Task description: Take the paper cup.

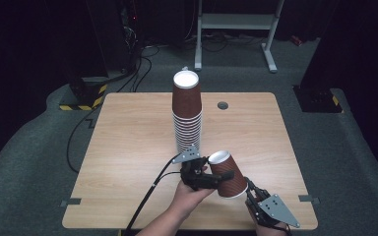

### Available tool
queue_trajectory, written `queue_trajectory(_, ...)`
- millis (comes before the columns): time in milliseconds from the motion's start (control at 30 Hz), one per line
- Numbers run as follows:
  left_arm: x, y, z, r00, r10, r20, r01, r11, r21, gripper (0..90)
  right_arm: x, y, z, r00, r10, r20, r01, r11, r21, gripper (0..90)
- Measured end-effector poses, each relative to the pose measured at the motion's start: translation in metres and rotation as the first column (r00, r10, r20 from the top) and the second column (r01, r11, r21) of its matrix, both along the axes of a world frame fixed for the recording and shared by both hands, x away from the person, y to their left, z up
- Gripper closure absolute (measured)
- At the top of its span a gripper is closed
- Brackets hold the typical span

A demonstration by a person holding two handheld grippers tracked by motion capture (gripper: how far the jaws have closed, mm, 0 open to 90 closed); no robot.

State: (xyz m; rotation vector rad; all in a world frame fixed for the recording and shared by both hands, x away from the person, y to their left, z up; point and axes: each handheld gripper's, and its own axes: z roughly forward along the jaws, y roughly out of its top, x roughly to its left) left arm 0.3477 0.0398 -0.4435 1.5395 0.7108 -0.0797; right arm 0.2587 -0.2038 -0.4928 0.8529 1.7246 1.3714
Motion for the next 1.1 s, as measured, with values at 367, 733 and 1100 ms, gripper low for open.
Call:
queue_trajectory(367,0.002,0.004,0.002,0.9999,0.012,0.009,-0.012,0.9999,0.001,10.2,-0.002,0.000,0.003,0.9998,0.003,0.020,-0.003,1.000,0.008,85.5)
queue_trajectory(733,0.005,0.010,0.004,0.9994,0.023,0.025,-0.023,0.9997,0.003,6.9,-0.005,0.000,0.006,0.9994,0.016,0.029,-0.016,1.000,0.015,86.0)
queue_trajectory(1100,0.008,0.022,0.008,0.9879,0.129,0.086,-0.135,0.9889,0.063,7.0,-0.004,-0.006,0.007,0.9998,-0.006,0.018,0.005,0.999,0.042,86.5)
